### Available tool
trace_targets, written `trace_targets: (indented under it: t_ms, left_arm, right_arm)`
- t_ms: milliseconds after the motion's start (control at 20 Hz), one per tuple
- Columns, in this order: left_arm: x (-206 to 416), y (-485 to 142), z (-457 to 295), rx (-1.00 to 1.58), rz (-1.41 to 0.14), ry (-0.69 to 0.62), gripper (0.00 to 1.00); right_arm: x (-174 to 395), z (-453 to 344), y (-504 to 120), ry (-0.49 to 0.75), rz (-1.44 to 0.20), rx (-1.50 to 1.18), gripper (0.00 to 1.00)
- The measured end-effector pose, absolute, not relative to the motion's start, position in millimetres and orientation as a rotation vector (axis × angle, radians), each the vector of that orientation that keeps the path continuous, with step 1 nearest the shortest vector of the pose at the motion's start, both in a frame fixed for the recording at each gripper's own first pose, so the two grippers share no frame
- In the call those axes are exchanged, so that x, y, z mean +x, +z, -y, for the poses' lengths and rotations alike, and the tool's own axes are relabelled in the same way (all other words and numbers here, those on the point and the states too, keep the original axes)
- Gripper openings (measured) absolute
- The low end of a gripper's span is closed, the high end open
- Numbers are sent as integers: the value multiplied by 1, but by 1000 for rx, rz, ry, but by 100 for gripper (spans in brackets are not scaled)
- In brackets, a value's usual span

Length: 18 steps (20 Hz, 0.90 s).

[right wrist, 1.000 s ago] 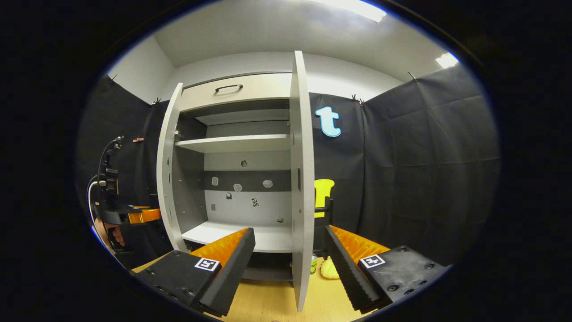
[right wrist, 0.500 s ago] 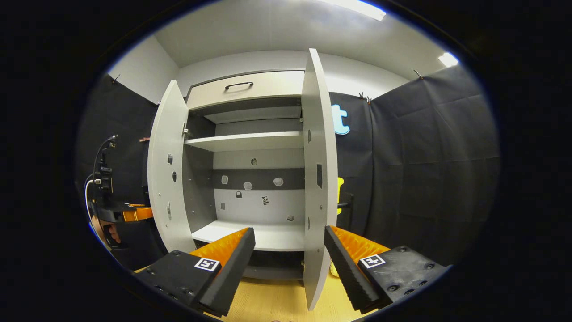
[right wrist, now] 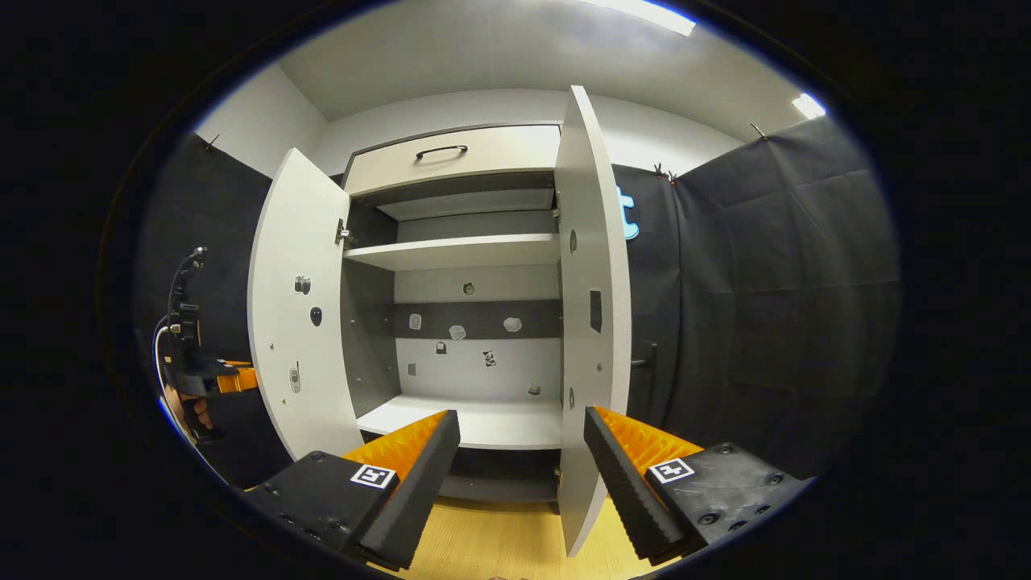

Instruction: Open the right door of the double-door shoe cabinet with the right hand, and open the left door with the left hand.

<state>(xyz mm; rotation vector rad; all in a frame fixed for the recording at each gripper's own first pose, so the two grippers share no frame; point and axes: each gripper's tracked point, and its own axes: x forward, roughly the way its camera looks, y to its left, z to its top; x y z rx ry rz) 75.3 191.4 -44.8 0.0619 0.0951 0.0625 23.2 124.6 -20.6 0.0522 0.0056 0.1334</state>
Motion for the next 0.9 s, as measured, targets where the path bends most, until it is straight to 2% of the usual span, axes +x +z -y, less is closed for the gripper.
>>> trace_targets:
  t_ms: [50,100,200,300,450,900]
  left_arm:
    - [74,-44,-207,50,-91,90,3]
    - [74,-47,-217,-5,-92,82,4]
    - [73,-47,-217,-107,-97,40,8]
    - [68,-49,-226,-92,-110,36,31]
    - [70,-50,-227,-10,-120,59,33]
    - [54,-40,-228,-7,-111,112,35]
  right_arm:
    - [23,-125,-21,135,-6,48,98]
    - [24,-123,-20,137,-6,44,98]
    - [23,-125,-20,144,-6,40,98]
    - [23,-126,-21,147,-6,39,98]
    - [23,-127,-21,146,-8,44,98]
    - [23,-126,-21,136,-12,62,98]
